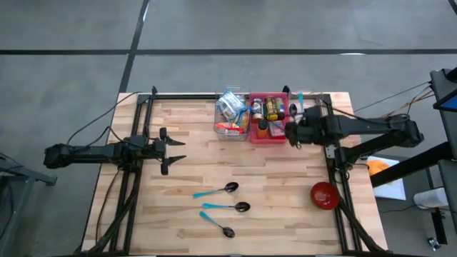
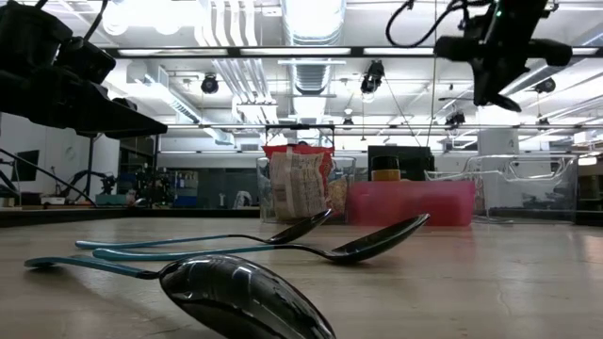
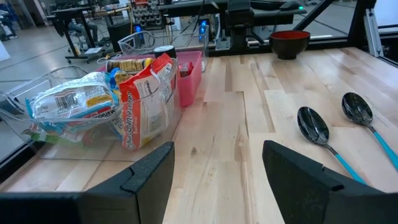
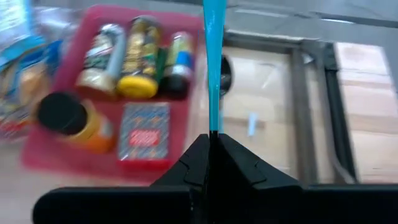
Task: Pick & Place Food Item
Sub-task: Put the blue spoon into the right transparent bin
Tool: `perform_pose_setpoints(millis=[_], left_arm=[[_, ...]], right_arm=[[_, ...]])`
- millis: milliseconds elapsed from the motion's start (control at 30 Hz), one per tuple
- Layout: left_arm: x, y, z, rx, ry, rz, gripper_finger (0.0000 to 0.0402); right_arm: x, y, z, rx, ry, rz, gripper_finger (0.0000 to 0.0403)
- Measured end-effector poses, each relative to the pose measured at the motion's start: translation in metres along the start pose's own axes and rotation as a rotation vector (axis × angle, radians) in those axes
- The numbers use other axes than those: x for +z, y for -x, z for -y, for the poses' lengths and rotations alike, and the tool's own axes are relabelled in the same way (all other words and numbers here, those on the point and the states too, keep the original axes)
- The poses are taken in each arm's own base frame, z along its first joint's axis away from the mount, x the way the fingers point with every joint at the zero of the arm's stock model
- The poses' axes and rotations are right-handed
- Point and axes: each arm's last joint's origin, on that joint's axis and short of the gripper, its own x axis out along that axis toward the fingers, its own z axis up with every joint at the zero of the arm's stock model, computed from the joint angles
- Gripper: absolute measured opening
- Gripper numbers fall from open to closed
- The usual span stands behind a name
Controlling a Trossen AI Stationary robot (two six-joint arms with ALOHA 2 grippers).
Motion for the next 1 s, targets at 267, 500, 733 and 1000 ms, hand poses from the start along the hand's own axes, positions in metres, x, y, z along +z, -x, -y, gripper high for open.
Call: perform_pose_setpoints(millis=[267,500,733,1000], left_arm=[[0.0,0.0,0.0,0.0,0.0,0.0,0.0244],[0.0,0.0,0.0,0.0,0.0,0.0,0.0244],[0.0,0.0,0.0,0.0,-0.001,0.0,0.0244],[0.0,0.0,0.0,0.0,-0.002,0.0,0.0244]], right_arm=[[0.023,-0.028,0.004,-0.123,-0.013,-0.014,0.0022],[0.027,-0.055,0.005,-0.13,-0.019,-0.034,0.0022],[0.02,-0.08,0.011,-0.141,-0.04,-0.067,0.0022],[0.006,-0.104,0.02,-0.168,-0.045,-0.108,0.0022]])
